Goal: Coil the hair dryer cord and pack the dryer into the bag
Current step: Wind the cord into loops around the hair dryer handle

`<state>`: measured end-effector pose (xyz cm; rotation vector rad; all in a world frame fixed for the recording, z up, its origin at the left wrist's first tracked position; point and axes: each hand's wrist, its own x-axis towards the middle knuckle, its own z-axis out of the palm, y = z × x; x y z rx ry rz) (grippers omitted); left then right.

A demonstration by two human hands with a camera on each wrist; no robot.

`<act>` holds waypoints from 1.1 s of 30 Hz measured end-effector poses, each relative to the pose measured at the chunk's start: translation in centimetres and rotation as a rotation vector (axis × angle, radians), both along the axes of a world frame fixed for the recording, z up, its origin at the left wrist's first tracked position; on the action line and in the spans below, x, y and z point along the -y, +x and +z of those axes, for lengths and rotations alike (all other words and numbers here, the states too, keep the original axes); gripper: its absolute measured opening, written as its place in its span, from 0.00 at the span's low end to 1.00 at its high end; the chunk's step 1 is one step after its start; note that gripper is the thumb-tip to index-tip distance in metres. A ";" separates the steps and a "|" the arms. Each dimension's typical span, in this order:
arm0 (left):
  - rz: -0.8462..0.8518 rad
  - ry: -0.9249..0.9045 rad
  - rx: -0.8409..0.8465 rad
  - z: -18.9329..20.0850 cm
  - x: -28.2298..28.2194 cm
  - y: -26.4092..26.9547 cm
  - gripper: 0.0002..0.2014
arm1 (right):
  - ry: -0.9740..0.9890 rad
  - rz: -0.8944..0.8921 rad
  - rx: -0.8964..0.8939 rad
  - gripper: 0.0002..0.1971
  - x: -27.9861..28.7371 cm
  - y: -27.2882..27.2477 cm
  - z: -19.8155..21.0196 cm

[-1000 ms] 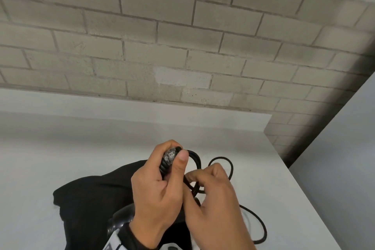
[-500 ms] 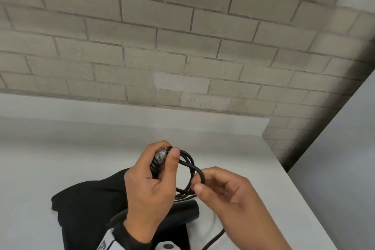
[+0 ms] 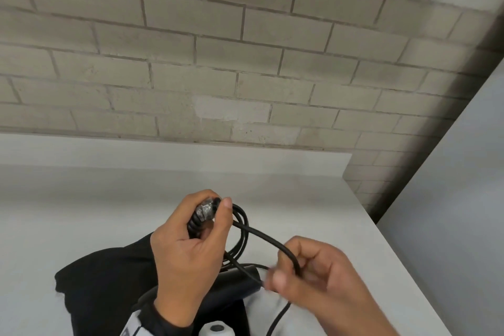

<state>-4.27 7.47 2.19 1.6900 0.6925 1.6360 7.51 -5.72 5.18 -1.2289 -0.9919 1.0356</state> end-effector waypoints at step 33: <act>-0.094 -0.178 0.035 0.8 -0.8 -0.6 0.07 | -0.267 -0.250 0.353 0.21 6.6 8.0 1.4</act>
